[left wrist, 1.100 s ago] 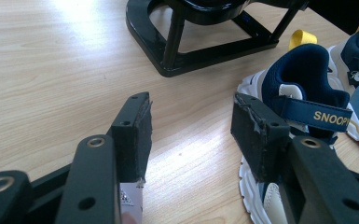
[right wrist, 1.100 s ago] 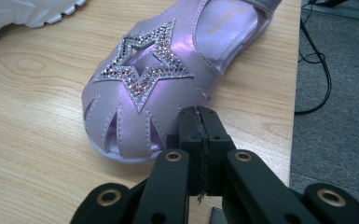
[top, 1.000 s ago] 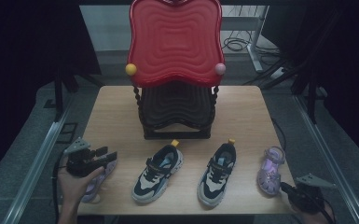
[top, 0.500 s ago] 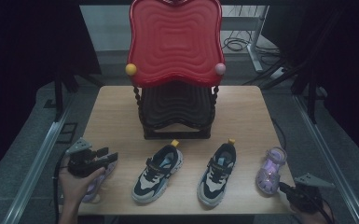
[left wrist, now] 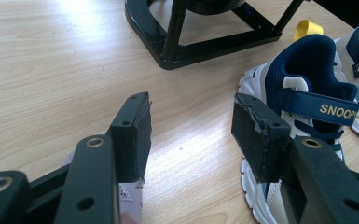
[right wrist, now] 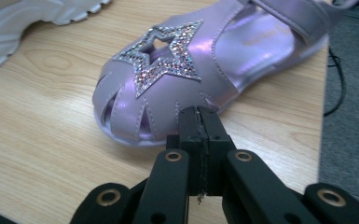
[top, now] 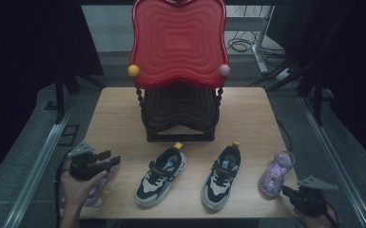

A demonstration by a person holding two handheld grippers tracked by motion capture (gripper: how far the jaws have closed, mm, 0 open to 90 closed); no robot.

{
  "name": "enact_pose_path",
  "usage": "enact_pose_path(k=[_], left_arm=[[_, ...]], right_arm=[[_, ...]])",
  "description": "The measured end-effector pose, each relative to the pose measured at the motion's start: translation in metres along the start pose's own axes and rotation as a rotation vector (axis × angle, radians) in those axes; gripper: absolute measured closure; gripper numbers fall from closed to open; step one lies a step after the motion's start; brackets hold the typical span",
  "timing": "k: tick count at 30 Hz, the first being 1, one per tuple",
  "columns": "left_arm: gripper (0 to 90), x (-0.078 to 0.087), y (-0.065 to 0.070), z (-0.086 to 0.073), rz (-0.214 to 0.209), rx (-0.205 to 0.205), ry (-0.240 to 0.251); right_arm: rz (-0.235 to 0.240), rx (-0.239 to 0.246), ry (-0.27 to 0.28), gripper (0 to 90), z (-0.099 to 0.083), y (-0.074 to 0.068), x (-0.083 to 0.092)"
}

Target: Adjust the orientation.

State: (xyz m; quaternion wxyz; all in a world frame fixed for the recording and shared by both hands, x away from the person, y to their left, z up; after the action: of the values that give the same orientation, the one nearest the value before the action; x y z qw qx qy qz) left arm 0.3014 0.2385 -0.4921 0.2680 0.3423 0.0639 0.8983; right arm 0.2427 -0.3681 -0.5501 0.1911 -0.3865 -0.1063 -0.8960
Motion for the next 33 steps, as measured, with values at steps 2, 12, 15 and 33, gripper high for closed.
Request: enact_pose_path(k=[2, 12, 15, 33], left_arm=[[47.6, 0.0, 0.0, 0.0, 0.0, -0.001, -0.001], [47.4, 0.0, -0.001, -0.001, -0.001, 0.0, -0.002], [47.4, -0.001, -0.001, -0.001, -0.001, 0.0, -0.006], [47.2, -0.004, -0.001, -0.004, -0.001, 0.001, -0.02]], right_arm=[[0.012, 0.008, -0.001, 89.6, 0.002, -0.003, -0.001], [0.027, 0.021, -0.001, 89.4, 0.004, -0.009, -0.003], [0.035, 0.026, 0.0, 89.4, 0.005, -0.011, -0.005], [0.063, 0.039, 0.011, 89.3, 0.009, -0.02, -0.013]])
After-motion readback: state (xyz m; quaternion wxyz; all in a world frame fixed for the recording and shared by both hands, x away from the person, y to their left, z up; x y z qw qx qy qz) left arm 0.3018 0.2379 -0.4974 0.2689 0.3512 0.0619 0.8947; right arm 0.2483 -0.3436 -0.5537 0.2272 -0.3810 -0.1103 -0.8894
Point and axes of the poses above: each handheld gripper's, and its own axes: x roughly backward along the jaws, z roughly out of its top, y roughly to its right, the point moved 6 cm from there along -x, roughly forward along the jaws, and after that the axes turned 5 degrees about x, right-handed, at the moved point
